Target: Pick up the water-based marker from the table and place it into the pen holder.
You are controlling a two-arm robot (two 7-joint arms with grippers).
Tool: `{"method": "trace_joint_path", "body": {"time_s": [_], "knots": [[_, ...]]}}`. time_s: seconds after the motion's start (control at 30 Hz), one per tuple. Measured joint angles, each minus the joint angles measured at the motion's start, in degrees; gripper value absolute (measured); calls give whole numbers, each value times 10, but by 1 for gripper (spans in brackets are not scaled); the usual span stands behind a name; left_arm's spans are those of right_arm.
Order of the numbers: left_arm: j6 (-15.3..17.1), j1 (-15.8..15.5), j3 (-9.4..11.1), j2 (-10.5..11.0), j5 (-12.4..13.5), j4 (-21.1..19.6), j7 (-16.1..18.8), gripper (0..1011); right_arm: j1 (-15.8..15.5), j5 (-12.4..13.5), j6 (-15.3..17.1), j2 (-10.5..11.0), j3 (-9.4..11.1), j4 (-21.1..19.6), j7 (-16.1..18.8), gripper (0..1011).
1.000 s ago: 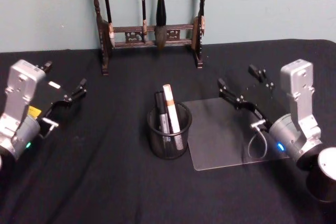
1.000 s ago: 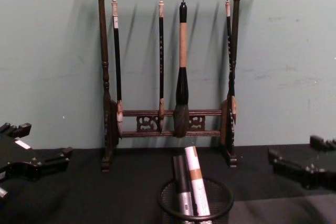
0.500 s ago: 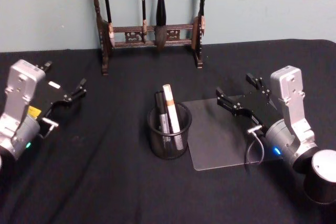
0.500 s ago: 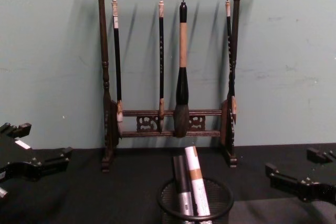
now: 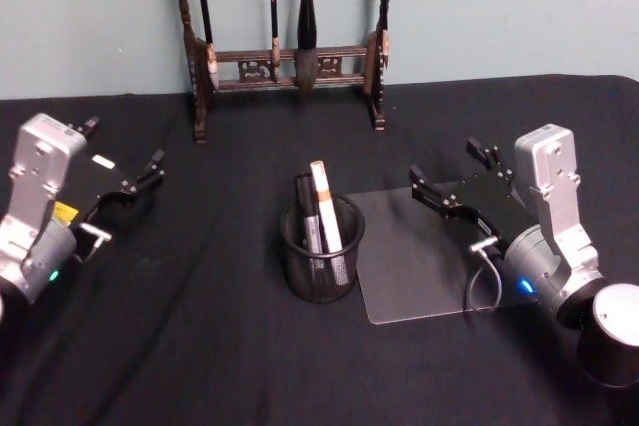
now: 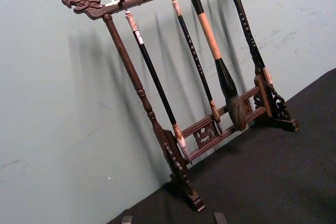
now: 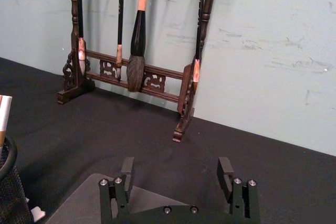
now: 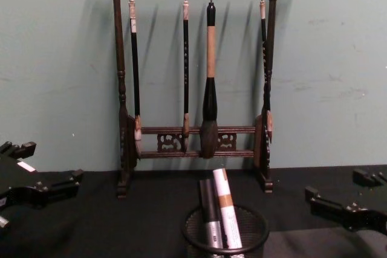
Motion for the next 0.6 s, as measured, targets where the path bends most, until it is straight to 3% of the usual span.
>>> {"method": "trace_joint_path", "body": {"time_s": [0.6], "knots": [[0,0,0,0,0,0,0,1001,0,1,-1,0,0,-1,1,1000]]}}
